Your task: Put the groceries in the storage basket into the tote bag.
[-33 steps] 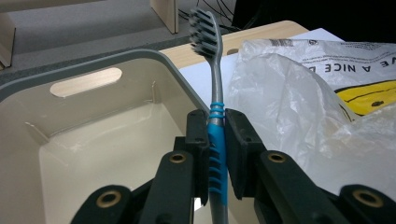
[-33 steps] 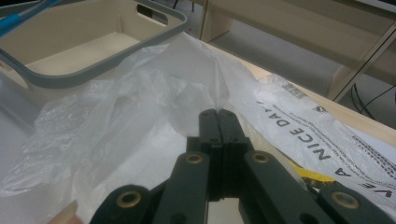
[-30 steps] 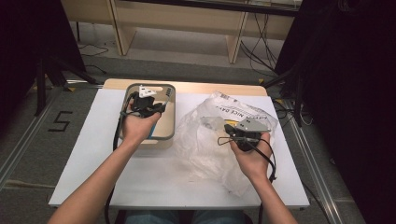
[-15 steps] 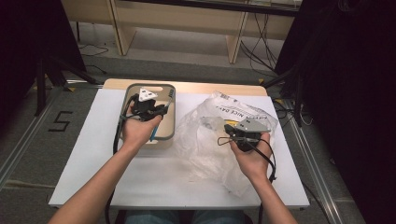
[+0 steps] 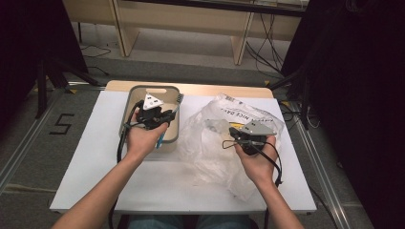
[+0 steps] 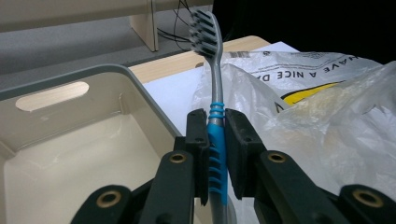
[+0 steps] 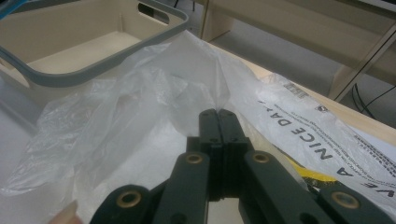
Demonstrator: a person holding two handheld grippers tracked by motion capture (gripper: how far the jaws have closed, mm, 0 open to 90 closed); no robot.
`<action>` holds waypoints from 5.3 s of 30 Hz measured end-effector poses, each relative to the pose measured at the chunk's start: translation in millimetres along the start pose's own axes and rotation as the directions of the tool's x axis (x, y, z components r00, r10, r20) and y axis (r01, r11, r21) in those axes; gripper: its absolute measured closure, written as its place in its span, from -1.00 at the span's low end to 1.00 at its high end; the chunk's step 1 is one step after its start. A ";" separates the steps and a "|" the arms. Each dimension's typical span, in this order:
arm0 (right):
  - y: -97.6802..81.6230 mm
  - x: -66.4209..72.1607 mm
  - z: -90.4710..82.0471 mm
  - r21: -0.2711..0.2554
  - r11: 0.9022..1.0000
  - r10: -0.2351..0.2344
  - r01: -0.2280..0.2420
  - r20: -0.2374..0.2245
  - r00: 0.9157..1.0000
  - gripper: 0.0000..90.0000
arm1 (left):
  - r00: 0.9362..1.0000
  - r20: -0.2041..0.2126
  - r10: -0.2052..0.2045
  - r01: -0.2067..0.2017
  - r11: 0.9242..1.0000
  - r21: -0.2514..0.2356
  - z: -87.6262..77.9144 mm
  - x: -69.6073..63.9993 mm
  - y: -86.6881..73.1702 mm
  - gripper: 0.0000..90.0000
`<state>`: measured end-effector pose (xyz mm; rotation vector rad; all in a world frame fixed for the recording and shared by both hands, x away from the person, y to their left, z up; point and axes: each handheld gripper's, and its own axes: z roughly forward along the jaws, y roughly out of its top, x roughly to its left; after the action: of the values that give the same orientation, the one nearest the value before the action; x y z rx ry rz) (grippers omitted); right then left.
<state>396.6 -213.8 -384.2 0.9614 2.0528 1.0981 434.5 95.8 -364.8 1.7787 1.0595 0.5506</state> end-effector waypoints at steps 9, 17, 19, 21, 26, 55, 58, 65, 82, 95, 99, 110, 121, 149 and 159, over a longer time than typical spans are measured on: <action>0.2 0.0 -0.8 0.002 1.000 0.002 -0.002 -0.001 1.000 1.00 | 1.000 0.026 0.010 -0.010 1.000 -0.010 -3.8 -8.7 -3.7 0.78; 0.1 -0.5 -0.9 0.002 1.000 0.003 -0.003 -0.001 1.000 1.00 | 0.997 0.072 0.027 -0.026 1.000 -0.009 -7.7 -19.9 -8.6 0.78; 0.1 -0.4 -0.8 0.003 1.000 0.003 -0.003 -0.001 1.000 1.00 | 0.997 0.077 0.029 -0.028 1.000 -0.008 -8.2 -21.8 -9.6 0.78; 0.1 -0.2 -0.6 0.002 1.000 0.004 -0.004 -0.001 1.000 1.00 | 0.995 0.089 0.036 -0.036 0.999 -0.002 -9.1 -25.0 -11.2 0.78; 0.2 -0.3 -0.8 0.002 1.000 0.004 -0.004 0.000 1.000 1.00 | 0.993 0.108 0.052 -0.053 0.999 0.002 -9.3 -33.7 -14.6 0.78; 0.1 -1.6 -1.2 -0.004 1.000 0.006 -0.006 0.002 1.000 1.00 | 0.964 0.228 0.136 -0.159 0.983 0.089 5.9 -82.6 -43.1 0.78; 0.1 -1.7 -1.2 -0.006 1.000 0.004 -0.004 0.002 1.000 1.00 | 0.962 0.233 0.140 -0.168 0.980 0.106 9.5 -85.2 -47.0 0.78; 0.4 -1.1 -1.2 -0.006 1.000 0.002 -0.002 0.000 1.000 1.00 | 0.962 0.235 0.136 -0.171 0.976 0.135 17.6 -90.5 -52.0 0.78; 1.1 0.5 -1.9 -0.004 1.000 -0.001 0.000 -0.003 1.000 1.00 | 0.963 0.237 0.126 -0.174 0.965 0.194 44.2 -107.4 -54.8 0.78; 1.8 1.6 -2.6 -0.011 1.000 -0.003 0.003 -0.006 1.000 1.00 | 0.966 0.229 0.120 -0.168 0.964 0.205 63.7 -130.6 -50.0 0.78; 1.8 1.4 -2.7 -0.011 1.000 -0.004 0.004 -0.007 1.000 1.00 | 0.970 0.213 0.114 -0.158 0.967 0.199 70.9 -130.9 -51.6 0.78; 1.6 2.0 -2.2 -0.009 1.000 0.002 -0.002 -0.013 1.000 1.00 | 0.978 0.179 0.108 -0.141 0.974 0.180 88.9 -131.7 -52.7 0.77; 0.4 1.4 -1.2 -0.006 1.000 0.008 -0.008 -0.018 1.000 1.00 | 0.981 0.153 0.117 -0.141 0.978 0.155 96.6 -140.0 -46.8 0.77; -0.8 -3.0 -2.1 -0.004 1.000 0.020 -0.020 -0.011 1.000 1.00 | 0.984 0.124 0.124 -0.133 0.989 0.066 115.1 -143.0 -47.6 0.75; -3.5 -4.8 -2.0 0.004 1.000 0.025 -0.025 -0.009 1.000 1.00 | 0.970 0.172 0.170 -0.178 0.984 0.030 92.5 -143.1 -43.1 0.49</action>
<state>396.6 -220.0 -385.4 0.9883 2.0560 1.1141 410.9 -65.1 -431.5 1.9336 0.8097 0.4751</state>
